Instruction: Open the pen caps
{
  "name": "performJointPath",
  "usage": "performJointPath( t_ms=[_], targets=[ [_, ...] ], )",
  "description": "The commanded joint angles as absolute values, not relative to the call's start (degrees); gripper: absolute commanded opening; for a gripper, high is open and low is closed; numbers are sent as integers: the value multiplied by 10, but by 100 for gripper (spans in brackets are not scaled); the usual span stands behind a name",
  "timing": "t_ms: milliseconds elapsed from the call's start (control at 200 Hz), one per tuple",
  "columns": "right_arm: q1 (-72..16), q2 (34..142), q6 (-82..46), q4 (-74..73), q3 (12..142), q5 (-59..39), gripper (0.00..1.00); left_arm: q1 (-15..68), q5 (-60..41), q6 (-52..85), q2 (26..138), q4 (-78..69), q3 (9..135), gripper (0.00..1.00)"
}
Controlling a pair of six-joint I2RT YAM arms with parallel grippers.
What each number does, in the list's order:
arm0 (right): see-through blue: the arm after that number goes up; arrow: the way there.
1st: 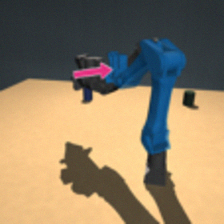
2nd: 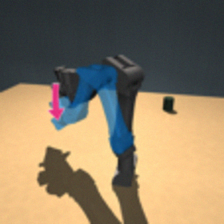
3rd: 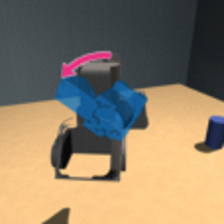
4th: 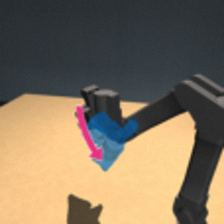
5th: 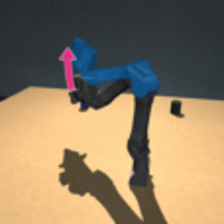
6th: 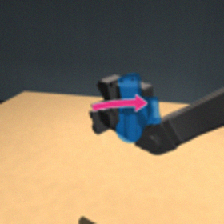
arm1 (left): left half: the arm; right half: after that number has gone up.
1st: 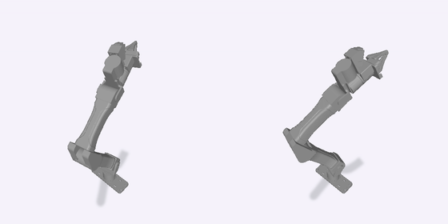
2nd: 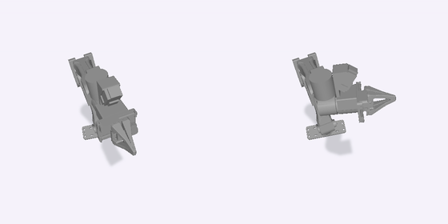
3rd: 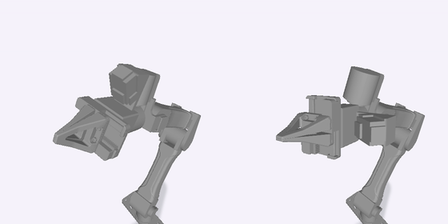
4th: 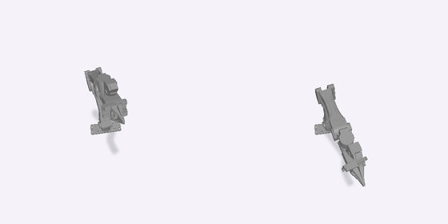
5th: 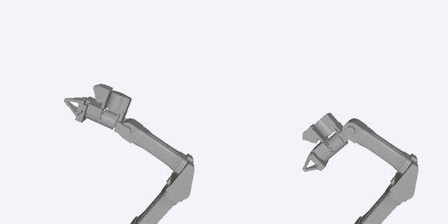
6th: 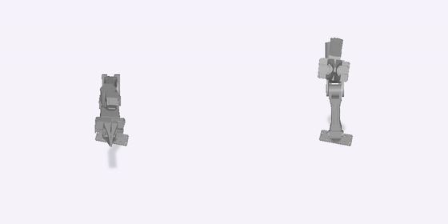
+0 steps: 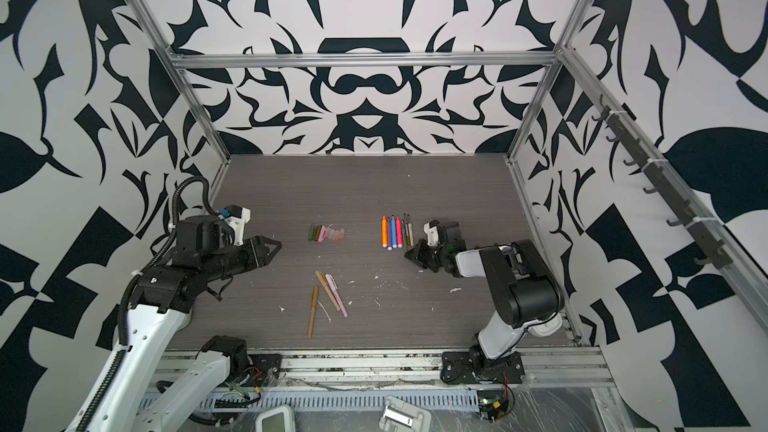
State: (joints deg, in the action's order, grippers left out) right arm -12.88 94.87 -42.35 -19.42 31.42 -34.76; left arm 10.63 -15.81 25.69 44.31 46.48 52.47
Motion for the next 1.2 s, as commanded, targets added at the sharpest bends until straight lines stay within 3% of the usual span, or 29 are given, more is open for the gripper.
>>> performJointPath(
  t_ms=[0,885,1195],
  targets=[
    [-131,955,-425,-181,329,-329,0,106,-160,258,439,469,519,47],
    [-131,978,-413,-160,370,-334,0,106,-157,258,440,469,519,47],
    [-130,876,-390,-136,306,-337,0,106,-156,258,440,469,518,47]
  ],
)
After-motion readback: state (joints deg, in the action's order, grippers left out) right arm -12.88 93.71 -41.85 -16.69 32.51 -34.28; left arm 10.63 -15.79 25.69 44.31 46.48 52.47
